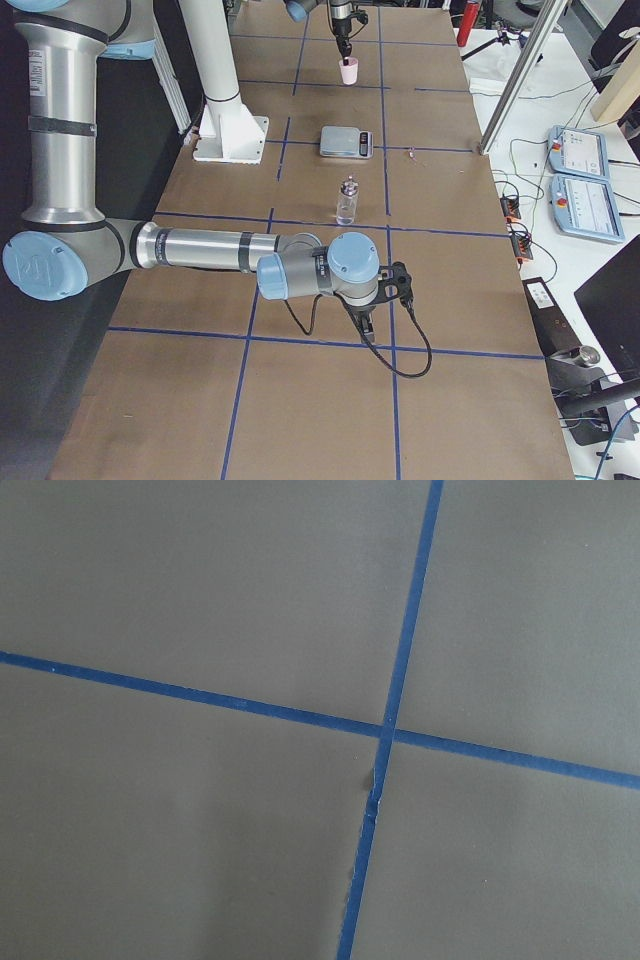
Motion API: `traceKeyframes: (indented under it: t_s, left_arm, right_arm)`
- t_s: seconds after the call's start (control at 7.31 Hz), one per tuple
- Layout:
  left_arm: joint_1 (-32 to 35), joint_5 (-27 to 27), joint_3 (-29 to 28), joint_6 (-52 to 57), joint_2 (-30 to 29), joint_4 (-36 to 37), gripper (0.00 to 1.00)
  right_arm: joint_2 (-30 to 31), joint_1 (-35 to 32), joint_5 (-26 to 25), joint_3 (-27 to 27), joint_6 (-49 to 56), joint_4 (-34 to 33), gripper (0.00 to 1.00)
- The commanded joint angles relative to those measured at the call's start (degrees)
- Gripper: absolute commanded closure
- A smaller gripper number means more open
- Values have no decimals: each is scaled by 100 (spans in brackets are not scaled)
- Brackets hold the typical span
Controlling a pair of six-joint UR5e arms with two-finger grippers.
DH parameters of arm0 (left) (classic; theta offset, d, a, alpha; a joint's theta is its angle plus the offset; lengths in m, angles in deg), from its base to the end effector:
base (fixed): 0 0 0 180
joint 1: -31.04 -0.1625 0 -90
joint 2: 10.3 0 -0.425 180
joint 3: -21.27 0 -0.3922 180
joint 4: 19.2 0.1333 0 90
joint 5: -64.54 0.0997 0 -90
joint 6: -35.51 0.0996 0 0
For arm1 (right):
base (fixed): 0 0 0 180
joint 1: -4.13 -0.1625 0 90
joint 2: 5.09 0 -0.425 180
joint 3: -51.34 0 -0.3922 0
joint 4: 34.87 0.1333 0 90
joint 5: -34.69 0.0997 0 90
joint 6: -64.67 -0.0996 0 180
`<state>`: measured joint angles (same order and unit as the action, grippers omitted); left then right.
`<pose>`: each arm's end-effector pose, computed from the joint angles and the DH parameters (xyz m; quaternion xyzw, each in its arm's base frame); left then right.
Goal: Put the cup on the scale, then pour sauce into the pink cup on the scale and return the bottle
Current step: 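Lift the pink cup with the left gripper and carry it onto the scale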
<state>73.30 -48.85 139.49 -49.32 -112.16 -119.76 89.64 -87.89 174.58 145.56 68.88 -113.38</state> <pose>0.3228 -0.4200 0.3068 0.0007 0.4571 -0.1993 0.8668 0.0736 -0.4649 0.6335 0.1094 -0.4145 -0.0576 0.9016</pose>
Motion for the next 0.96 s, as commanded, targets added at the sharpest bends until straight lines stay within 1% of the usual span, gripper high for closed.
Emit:
traceKeyframes:
  t_s: [0.0, 0.14, 0.27, 0.41, 0.55, 0.68, 0.82]
  left_arm:
    - [-25, -25, -175, -198, -1740, 1883, 100]
    - [-321, -60, -551, -1087, -2158, 1831, 100]
    - [-637, -17, -920, -1497, -2536, 1743, 100]
    - [-762, -8, -1255, -1953, -2758, 1525, 100]
    - [-868, 132, -1415, -2184, -2882, 1331, 100]
    - [-1069, 307, -1590, -2256, -3022, 1312, 100]
    - [-1088, 370, -1914, -2309, -3267, 1303, 100]
  right_arm:
    - [46, 0, 29, 0, 1, -16, 0]
    - [46, 0, 38, 0, 1, -7, 0]
    - [46, 0, 29, 0, 1, -7, 0]
    - [37, 0, 29, 0, 9, -7, 0]
    - [20, 0, 29, 0, 1, -7, 0]
    - [2, 0, 38, 0, 1, -7, 0]
    - [-7, 0, 38, 0, 1, -7, 0]
